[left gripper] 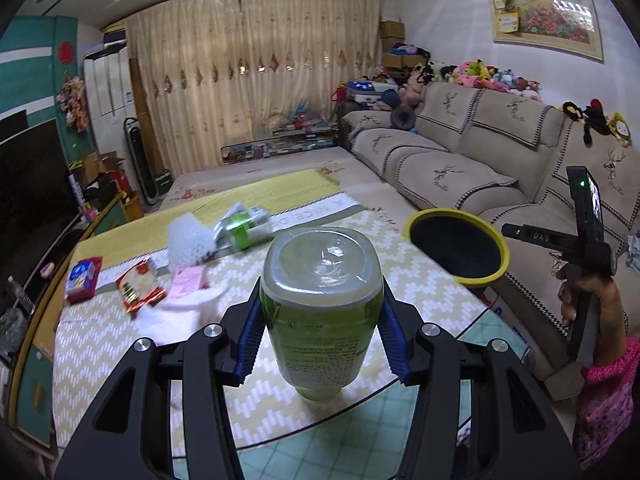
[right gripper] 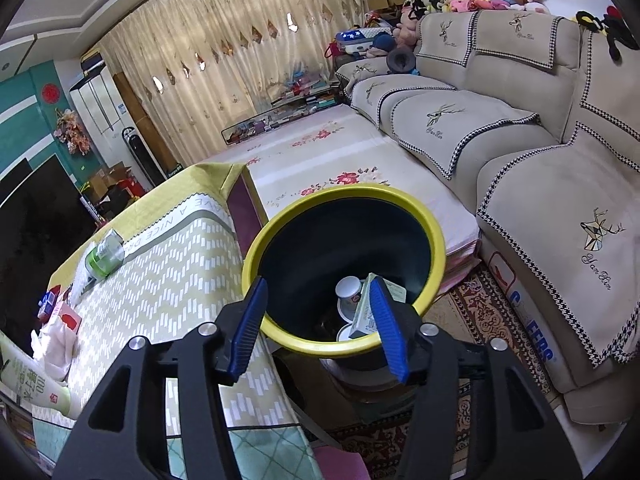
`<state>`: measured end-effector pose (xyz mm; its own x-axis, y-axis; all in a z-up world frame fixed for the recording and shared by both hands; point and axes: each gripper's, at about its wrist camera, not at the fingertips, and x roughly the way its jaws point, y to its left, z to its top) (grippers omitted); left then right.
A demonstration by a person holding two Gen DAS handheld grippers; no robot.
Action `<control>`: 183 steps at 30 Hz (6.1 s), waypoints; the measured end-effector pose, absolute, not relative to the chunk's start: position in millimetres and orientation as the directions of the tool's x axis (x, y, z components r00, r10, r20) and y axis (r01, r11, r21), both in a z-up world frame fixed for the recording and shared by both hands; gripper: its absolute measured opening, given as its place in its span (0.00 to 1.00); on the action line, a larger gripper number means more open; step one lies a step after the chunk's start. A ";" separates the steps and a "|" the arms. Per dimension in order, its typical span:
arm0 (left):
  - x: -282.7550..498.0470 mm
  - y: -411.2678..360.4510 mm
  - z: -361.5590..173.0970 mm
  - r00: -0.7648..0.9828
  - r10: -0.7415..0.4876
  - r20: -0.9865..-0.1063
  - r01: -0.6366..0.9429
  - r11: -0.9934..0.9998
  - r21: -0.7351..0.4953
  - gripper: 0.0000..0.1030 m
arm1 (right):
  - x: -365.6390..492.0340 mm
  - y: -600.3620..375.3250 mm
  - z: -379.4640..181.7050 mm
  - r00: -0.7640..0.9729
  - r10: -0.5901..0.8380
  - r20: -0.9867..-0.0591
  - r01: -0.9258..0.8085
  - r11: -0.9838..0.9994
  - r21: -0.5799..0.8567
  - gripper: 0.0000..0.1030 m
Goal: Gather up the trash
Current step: 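Carry the bottle with the left gripper over the bin and release, then grasp the white tissue with the right gripper, then carry the tissue with the right gripper into the bin and release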
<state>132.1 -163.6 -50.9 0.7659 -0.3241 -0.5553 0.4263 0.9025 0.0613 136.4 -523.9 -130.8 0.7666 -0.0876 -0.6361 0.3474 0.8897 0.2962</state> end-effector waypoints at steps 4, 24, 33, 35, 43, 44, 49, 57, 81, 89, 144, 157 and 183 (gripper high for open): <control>143.0 -189.6 -44.2 0.745 -0.368 -0.556 0.474 0.879 0.053 0.50 | 129.2 -536.2 -128.6 0.771 -0.105 -0.628 0.362 0.884 0.297 0.49; 266.6 -403.0 -60.6 0.535 -0.558 -0.634 0.703 0.711 -0.033 0.50 | 106.1 -611.1 -145.9 0.758 -0.159 -0.633 0.455 0.824 0.338 0.50; 306.8 -463.3 -103.8 0.531 -0.508 -0.679 0.668 0.743 -0.033 0.61 | 111.5 -612.4 -148.8 0.755 -0.144 -0.639 0.449 0.824 0.345 0.52; 302.6 -453.1 -96.4 0.546 -0.516 -0.660 0.659 0.751 -0.041 0.71 | 111.7 -608.4 -148.9 0.756 -0.140 -0.639 0.445 0.827 0.344 0.52; 245.9 -362.0 -27.5 0.693 -0.506 -0.515 0.576 0.817 -0.027 0.94 | 116.8 -584.9 -141.2 0.765 -0.113 -0.634 0.408 0.846 0.342 0.54; 238.6 -347.8 -22.0 0.706 -0.501 -0.502 0.565 0.825 -0.028 0.95 | 118.3 -579.4 -140.8 0.765 -0.107 -0.635 0.400 0.852 0.338 0.55; 208.6 -262.6 -3.2 0.781 -0.422 -0.460 0.462 0.886 -0.027 0.95 | 128.8 -545.7 -137.8 0.757 -0.078 -0.649 0.355 0.883 0.308 0.56; 169.0 -114.6 -5.1 0.856 -0.240 -0.458 0.250 0.967 -0.039 0.95 | 153.2 -466.7 -132.4 0.741 -0.017 -0.671 0.246 0.937 0.248 0.56; 125.9 99.6 -55.8 0.861 0.041 -0.507 -0.104 0.990 -0.097 0.95 | 190.7 -141.1 -120.1 0.591 0.381 -0.711 -0.377 0.910 0.174 0.56; 125.5 105.1 -64.1 0.855 0.029 -0.517 -0.102 0.988 -0.114 0.95 | 203.3 -112.7 -147.7 0.507 0.379 -0.774 -0.394 0.901 0.183 0.46; 156.6 0.9 -63.9 0.830 -0.028 -0.557 0.014 0.999 -0.030 0.95 | 199.4 -411.7 -26.8 0.824 0.038 -0.566 0.074 0.982 0.173 0.03; 192.4 -58.4 -71.4 0.798 -0.027 -0.602 0.056 0.998 0.030 0.95 | 233.8 -504.6 -101.3 0.715 -0.094 -0.693 0.268 0.952 0.147 0.05; 234.4 -79.2 -105.5 0.734 0.005 -0.680 0.034 0.998 0.044 0.95 | 254.7 -543.6 -140.5 0.635 0.021 -0.773 0.298 0.916 0.270 0.57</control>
<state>234.4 -79.2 -105.5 0.7336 0.0050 -0.6795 0.0339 0.9985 0.0439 254.7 -543.6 -140.5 0.6346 0.0211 -0.7725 0.2977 0.9158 0.2695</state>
